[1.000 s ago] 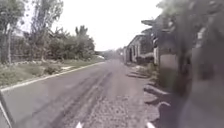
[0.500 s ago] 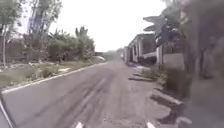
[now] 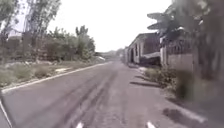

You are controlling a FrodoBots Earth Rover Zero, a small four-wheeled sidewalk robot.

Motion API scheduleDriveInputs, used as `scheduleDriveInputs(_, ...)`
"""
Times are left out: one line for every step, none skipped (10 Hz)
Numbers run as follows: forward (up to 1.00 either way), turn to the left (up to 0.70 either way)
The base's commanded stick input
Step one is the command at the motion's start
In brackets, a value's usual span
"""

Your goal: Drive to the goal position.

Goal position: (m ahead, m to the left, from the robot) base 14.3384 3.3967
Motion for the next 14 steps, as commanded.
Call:
scheduleDriveInputs(1.0, 0.0)
scheduleDriveInputs(1.0, 0.0)
scheduleDriveInputs(1.0, 0.0)
scheduleDriveInputs(1.0, 0.0)
scheduleDriveInputs(1.0, 0.0)
scheduleDriveInputs(1.0, 0.0)
scheduleDriveInputs(1.0, 0.0)
scheduleDriveInputs(1.0, 0.0)
scheduleDriveInputs(1.0, 0.0)
scheduleDriveInputs(1.0, 0.0)
scheduleDriveInputs(1.0, 0.0)
scheduleDriveInputs(1.0, 0.0)
scheduleDriveInputs(1.0, 0.0)
scheduleDriveInputs(1.0, 0.0)
